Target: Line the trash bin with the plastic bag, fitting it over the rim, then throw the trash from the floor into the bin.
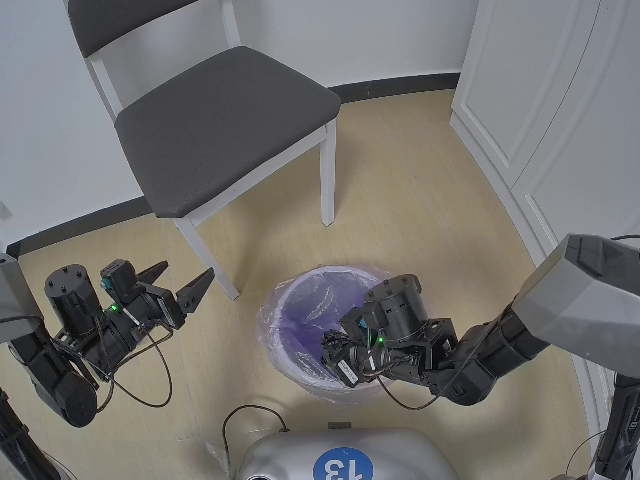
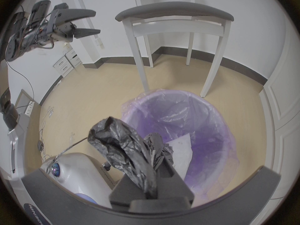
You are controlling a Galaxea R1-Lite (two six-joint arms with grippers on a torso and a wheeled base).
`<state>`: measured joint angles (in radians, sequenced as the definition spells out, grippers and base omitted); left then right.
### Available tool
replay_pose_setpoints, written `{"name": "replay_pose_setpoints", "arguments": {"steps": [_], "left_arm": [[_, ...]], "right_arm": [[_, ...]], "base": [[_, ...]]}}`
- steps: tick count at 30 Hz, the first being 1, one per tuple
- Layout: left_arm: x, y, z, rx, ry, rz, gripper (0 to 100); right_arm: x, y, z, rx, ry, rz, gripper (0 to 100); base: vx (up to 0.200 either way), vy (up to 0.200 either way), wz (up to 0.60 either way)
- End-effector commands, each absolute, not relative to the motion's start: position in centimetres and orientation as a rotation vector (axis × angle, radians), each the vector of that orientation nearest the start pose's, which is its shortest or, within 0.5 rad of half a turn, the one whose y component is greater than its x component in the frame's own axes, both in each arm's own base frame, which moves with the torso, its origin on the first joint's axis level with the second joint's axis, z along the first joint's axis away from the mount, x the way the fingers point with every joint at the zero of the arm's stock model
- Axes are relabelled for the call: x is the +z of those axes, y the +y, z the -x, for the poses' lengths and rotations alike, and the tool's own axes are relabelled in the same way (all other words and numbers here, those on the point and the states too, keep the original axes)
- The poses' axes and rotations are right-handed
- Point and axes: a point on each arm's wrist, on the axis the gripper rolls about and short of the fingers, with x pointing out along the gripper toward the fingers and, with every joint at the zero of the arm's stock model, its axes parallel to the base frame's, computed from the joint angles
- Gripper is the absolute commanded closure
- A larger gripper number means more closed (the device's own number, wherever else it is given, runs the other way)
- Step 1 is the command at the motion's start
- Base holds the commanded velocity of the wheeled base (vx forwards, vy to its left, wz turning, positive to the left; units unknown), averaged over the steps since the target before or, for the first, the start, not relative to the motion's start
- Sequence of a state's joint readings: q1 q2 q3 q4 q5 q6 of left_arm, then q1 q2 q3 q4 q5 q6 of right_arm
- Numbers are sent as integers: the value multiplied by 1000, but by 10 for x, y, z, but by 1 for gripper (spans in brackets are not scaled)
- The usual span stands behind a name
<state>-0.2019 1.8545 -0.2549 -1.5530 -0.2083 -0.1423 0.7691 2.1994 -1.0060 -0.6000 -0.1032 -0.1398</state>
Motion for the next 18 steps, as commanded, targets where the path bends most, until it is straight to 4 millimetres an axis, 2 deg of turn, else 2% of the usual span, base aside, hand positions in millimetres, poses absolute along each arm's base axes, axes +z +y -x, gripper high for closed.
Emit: {"name": "replay_pose_setpoints", "arguments": {"steps": [1, 5, 10, 13, 15, 18], "left_arm": [[107, -56, -251, -405, 63, 141, 0], [107, -54, -253, -399, 61, 142, 0], [107, -54, -253, -399, 61, 142, 0], [106, -54, -253, -399, 64, 143, 0], [106, -54, -254, -398, 66, 143, 0], [105, -54, -253, -398, 68, 143, 0]], "right_arm": [[46, 277, -309, 657, 483, 367, 100], [33, 279, -339, 618, 477, 350, 100], [36, 279, -369, 575, 422, 315, 100], [49, 278, -378, 560, 376, 292, 100], [50, 277, -379, 556, 373, 288, 100], [53, 273, -367, 565, 392, 293, 100]], "base": [[0, 0, 0], [0, 0, 0], [0, 0, 0], [0, 0, 0], [0, 0, 0], [0, 0, 0]]}}
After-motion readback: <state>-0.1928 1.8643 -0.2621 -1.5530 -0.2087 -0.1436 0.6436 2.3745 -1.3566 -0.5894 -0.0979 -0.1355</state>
